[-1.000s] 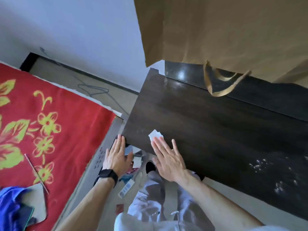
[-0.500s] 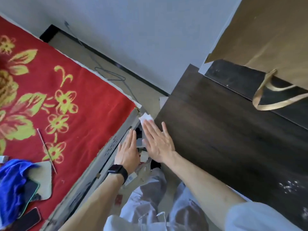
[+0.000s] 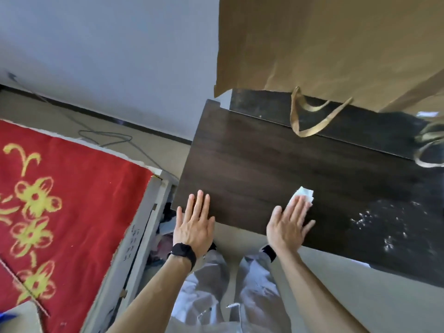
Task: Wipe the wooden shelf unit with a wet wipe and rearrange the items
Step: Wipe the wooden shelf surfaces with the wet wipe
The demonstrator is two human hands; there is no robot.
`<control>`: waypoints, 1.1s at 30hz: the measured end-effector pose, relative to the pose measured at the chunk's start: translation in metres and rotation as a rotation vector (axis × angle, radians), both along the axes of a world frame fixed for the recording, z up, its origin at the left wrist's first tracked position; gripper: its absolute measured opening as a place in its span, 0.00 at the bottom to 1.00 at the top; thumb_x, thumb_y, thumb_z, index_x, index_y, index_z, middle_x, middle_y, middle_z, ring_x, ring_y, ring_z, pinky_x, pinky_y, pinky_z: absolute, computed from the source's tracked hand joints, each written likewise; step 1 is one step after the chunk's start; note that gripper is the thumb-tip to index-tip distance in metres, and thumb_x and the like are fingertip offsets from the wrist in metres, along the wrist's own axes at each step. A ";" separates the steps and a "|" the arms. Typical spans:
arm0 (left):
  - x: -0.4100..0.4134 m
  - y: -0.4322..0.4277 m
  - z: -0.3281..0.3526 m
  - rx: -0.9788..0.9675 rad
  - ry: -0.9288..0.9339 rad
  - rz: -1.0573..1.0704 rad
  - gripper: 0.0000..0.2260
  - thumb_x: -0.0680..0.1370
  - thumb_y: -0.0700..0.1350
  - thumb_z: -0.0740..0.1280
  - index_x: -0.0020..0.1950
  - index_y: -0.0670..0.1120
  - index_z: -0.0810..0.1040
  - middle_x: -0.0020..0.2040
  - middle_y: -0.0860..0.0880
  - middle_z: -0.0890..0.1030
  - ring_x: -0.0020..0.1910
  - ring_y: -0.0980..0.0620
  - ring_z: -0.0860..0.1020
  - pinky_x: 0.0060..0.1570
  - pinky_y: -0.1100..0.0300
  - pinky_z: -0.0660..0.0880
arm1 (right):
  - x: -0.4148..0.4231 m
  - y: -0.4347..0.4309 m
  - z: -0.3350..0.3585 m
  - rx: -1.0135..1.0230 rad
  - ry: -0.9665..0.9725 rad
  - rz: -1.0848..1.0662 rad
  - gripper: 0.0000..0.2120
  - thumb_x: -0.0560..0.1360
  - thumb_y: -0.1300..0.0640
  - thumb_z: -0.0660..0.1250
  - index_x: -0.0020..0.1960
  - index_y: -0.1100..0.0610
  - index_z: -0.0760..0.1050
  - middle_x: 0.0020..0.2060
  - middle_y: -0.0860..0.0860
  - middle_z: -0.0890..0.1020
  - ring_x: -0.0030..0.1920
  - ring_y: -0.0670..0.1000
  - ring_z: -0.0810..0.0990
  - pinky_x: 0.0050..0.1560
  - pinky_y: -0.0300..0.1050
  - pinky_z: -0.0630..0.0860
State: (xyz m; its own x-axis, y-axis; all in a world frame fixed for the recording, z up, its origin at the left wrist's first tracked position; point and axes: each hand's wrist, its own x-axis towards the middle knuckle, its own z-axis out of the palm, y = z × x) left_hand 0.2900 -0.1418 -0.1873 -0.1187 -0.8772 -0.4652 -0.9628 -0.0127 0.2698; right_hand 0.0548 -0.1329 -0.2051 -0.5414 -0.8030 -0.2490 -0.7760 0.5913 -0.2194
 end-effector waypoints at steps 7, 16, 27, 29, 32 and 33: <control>-0.031 0.004 -0.008 -0.072 -0.042 -0.100 0.27 0.81 0.58 0.41 0.80 0.57 0.40 0.80 0.53 0.39 0.79 0.50 0.39 0.75 0.39 0.47 | 0.011 0.023 -0.001 -0.079 -0.079 0.697 0.28 0.84 0.46 0.46 0.81 0.52 0.44 0.81 0.45 0.45 0.80 0.46 0.43 0.76 0.66 0.52; -0.138 -0.001 -0.011 -0.012 -0.019 -0.287 0.29 0.82 0.57 0.47 0.81 0.53 0.40 0.80 0.51 0.38 0.80 0.47 0.39 0.75 0.38 0.45 | -0.143 0.038 0.001 0.024 0.031 -0.180 0.32 0.81 0.43 0.42 0.81 0.55 0.41 0.81 0.51 0.46 0.80 0.52 0.41 0.76 0.69 0.46; -0.204 0.007 -0.010 -0.004 -0.072 -0.216 0.29 0.80 0.59 0.41 0.80 0.51 0.41 0.81 0.50 0.40 0.80 0.48 0.41 0.75 0.38 0.49 | -0.259 0.031 -0.005 0.038 0.106 0.104 0.31 0.82 0.43 0.43 0.81 0.54 0.44 0.81 0.50 0.49 0.80 0.50 0.46 0.76 0.68 0.50; -0.213 0.009 -0.010 -0.017 -0.088 -0.169 0.29 0.80 0.59 0.40 0.80 0.51 0.41 0.81 0.49 0.40 0.80 0.47 0.42 0.75 0.39 0.50 | -0.271 0.022 -0.006 0.019 0.075 -0.048 0.32 0.82 0.44 0.43 0.81 0.57 0.45 0.81 0.53 0.50 0.80 0.53 0.46 0.75 0.69 0.50; -0.229 0.008 -0.007 -0.043 -0.140 -0.137 0.30 0.81 0.59 0.42 0.81 0.49 0.45 0.81 0.49 0.44 0.80 0.47 0.46 0.75 0.40 0.53 | -0.215 0.009 -0.003 -0.068 0.065 0.058 0.32 0.82 0.44 0.47 0.81 0.59 0.46 0.81 0.54 0.49 0.80 0.55 0.45 0.76 0.67 0.48; -0.235 0.006 -0.006 -0.049 -0.150 -0.143 0.29 0.81 0.58 0.42 0.81 0.49 0.45 0.81 0.50 0.45 0.80 0.48 0.46 0.76 0.40 0.54 | -0.195 0.011 -0.004 -0.083 0.037 0.249 0.32 0.83 0.44 0.48 0.81 0.58 0.46 0.81 0.53 0.48 0.80 0.53 0.44 0.77 0.66 0.47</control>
